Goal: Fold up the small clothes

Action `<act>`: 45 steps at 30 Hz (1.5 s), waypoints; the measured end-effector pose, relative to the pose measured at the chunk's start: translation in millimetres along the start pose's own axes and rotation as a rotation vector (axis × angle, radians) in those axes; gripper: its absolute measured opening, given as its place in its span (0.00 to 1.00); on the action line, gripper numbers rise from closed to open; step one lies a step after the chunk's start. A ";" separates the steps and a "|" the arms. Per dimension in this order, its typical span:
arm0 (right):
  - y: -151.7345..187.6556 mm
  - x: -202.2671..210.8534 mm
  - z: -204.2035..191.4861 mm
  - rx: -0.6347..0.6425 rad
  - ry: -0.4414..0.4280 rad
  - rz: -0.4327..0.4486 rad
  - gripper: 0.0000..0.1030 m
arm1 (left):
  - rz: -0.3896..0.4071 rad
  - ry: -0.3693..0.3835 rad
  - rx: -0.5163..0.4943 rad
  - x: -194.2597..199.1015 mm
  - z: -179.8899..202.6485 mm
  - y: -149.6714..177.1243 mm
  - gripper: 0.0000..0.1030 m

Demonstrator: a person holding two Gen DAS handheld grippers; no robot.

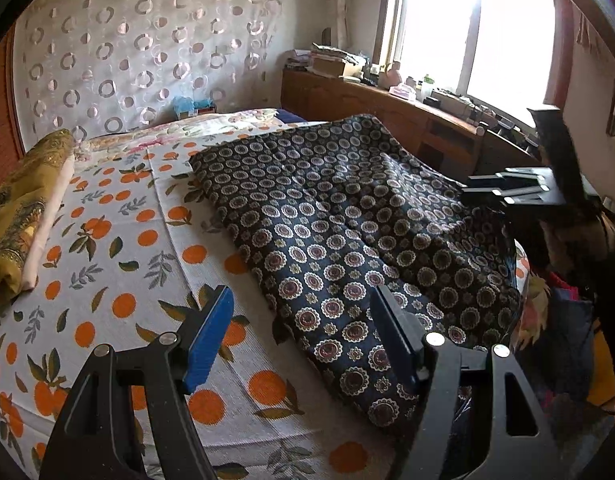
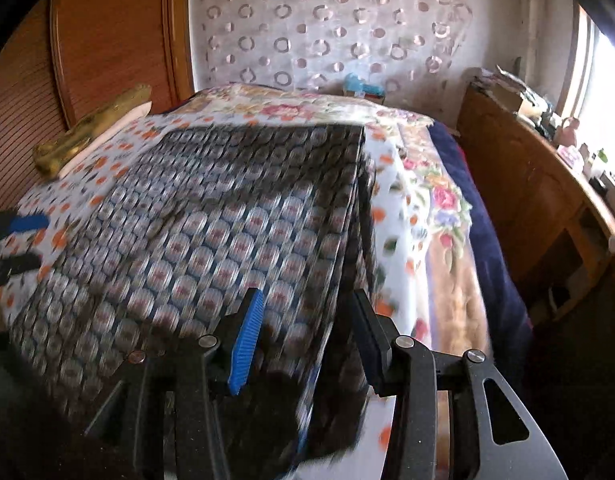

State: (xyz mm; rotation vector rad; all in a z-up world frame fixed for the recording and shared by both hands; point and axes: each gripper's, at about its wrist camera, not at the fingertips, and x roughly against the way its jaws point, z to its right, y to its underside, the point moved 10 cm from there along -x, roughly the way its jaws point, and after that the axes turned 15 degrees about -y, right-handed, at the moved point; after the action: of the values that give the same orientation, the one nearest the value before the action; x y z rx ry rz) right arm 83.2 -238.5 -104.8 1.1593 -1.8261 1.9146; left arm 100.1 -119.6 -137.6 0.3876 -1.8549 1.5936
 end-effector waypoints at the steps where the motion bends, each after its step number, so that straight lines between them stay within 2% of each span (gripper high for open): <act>1: 5.3 3.0 -1.7 -0.003 0.000 0.002 0.45 | -0.003 0.000 -0.001 -0.5 0.7 0.6 0.70; 6: 21.7 16.1 -7.0 -0.029 -0.001 -0.012 0.45 | -0.015 -0.004 -0.016 -2.3 3.9 4.2 0.70; 9: 29.1 13.7 -5.6 -0.040 0.010 -0.022 0.28 | -0.023 -0.007 -0.019 -2.4 4.6 6.6 0.70; 10: 29.9 14.5 -5.8 -0.042 -0.004 -0.018 0.12 | -0.026 -0.006 -0.020 -2.7 4.7 7.3 0.70; 11: 30.0 15.7 -5.9 -0.045 -0.018 -0.013 0.06 | -0.030 -0.006 -0.019 -3.1 4.8 8.0 0.70; 14: 25.9 22.7 -5.6 -0.049 -0.023 0.019 0.03 | -0.041 -0.002 -0.022 -4.1 6.3 10.9 0.69; 18: 25.3 39.4 1.7 -0.057 0.030 0.066 0.03 | -0.047 -0.001 -0.034 -5.2 9.0 14.0 0.70; 29: 31.6 45.8 5.7 -0.072 0.081 0.054 0.03 | -0.078 0.012 -0.047 -7.5 15.4 25.9 0.69; 33: 23.5 43.0 2.5 -0.053 0.113 0.056 0.16 | -0.084 0.014 -0.045 -7.8 17.5 28.1 0.69; 35: 19.0 46.2 -0.6 -0.046 0.113 0.070 0.38 | -0.086 0.014 -0.044 -8.2 17.7 28.2 0.69; 37: 13.4 48.8 -8.4 -0.036 0.099 0.091 0.50 | -0.088 0.014 -0.044 -8.3 17.7 29.2 0.69; 40: 7.8 49.1 -22.9 -0.041 0.052 0.102 0.52 | -0.092 0.015 -0.045 -8.6 17.9 30.3 0.69; 43: 5.6 44.8 -42.0 -0.014 0.010 0.103 0.59 | -0.097 0.024 -0.041 -8.0 18.4 32.2 0.69; 45: 9.8 35.3 -53.5 -0.004 -0.024 0.080 0.59 | -0.100 0.033 -0.041 -6.1 19.5 33.5 0.64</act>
State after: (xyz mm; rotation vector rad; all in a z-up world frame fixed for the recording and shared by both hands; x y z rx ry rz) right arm 34.2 -202.5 -82.3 1.1286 -1.9150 1.9468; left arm 78.8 -132.3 -168.0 0.4268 -1.8118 1.4848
